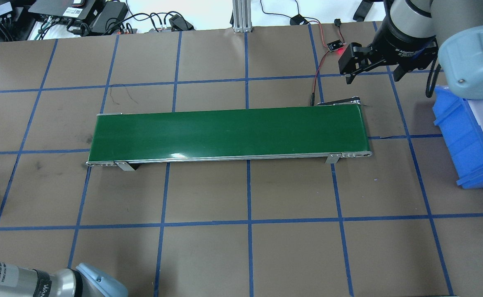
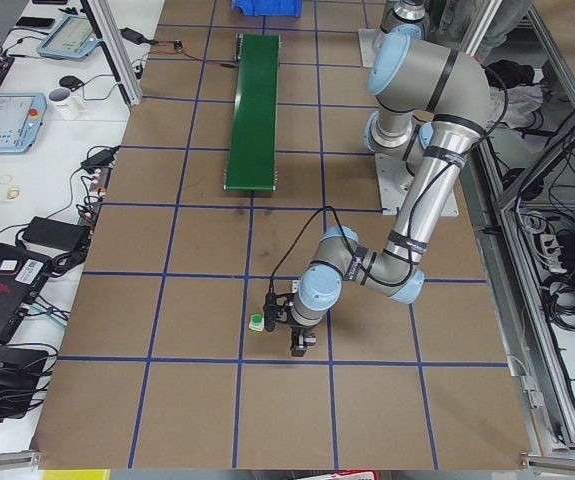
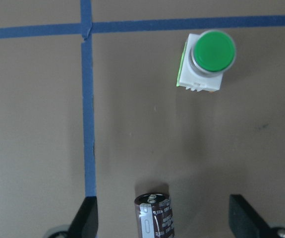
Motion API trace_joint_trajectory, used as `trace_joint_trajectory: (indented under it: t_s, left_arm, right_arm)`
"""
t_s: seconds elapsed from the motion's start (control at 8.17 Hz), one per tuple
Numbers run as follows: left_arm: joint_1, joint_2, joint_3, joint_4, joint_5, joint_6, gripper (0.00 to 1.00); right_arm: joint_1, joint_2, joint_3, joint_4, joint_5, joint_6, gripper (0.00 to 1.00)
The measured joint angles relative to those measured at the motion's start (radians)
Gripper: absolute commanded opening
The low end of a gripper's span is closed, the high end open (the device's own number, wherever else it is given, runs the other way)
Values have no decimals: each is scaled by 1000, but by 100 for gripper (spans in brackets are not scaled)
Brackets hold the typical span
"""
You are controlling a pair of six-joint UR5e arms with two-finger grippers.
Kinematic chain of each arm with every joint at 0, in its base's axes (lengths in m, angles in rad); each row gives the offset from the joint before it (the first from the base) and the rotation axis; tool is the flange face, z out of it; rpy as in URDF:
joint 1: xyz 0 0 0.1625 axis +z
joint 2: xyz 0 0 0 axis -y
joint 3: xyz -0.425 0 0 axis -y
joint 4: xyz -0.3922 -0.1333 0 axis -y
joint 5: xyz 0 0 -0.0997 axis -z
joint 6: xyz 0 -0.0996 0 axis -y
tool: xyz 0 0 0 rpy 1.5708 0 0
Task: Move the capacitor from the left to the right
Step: 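Lower the left gripper and grasp the black capacitor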
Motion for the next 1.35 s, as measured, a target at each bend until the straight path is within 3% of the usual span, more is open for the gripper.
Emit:
trace_joint_trajectory:
  t_s: [0.98, 1.35]
  left_arm:
    - [3, -31, -33, 4, 103, 7, 91]
    - [20, -26, -31, 5, 114, 12, 86]
  right_arm:
    - [-2, 1, -1, -1, -6, 8, 100]
    - [-3, 1, -2, -1, -7, 11, 100]
